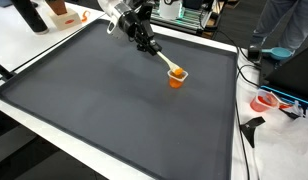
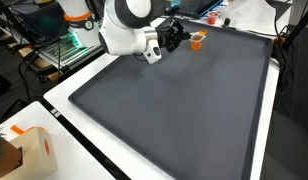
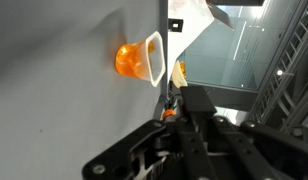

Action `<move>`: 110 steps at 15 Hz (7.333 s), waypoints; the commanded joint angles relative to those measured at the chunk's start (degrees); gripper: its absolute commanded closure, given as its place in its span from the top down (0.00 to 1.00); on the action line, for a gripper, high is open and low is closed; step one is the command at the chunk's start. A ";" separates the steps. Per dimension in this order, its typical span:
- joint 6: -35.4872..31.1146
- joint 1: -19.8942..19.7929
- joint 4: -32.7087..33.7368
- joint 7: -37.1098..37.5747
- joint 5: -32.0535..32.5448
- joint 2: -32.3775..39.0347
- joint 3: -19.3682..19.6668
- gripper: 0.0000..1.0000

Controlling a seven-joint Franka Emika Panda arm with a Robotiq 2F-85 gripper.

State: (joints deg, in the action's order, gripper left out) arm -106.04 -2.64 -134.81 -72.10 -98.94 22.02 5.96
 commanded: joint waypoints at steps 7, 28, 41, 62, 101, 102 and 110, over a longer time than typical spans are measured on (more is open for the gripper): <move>-4.45 -0.04 -3.12 6.08 6.49 -16.39 1.39 0.03; -43.96 1.65 -3.61 52.25 55.55 -27.66 -8.72 0.03; -37.54 2.51 -2.58 79.42 92.16 -29.42 -10.44 0.03; -15.89 10.36 13.82 108.00 131.01 -22.34 -23.69 0.03; -2.82 23.84 38.92 121.89 151.03 7.09 -16.90 0.03; -3.88 23.29 38.49 121.15 150.11 6.22 -16.83 0.03; -10.05 19.43 35.24 113.13 136.12 -1.24 -16.29 0.03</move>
State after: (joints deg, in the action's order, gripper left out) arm -112.99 18.20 -95.30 44.06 42.60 25.21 -10.57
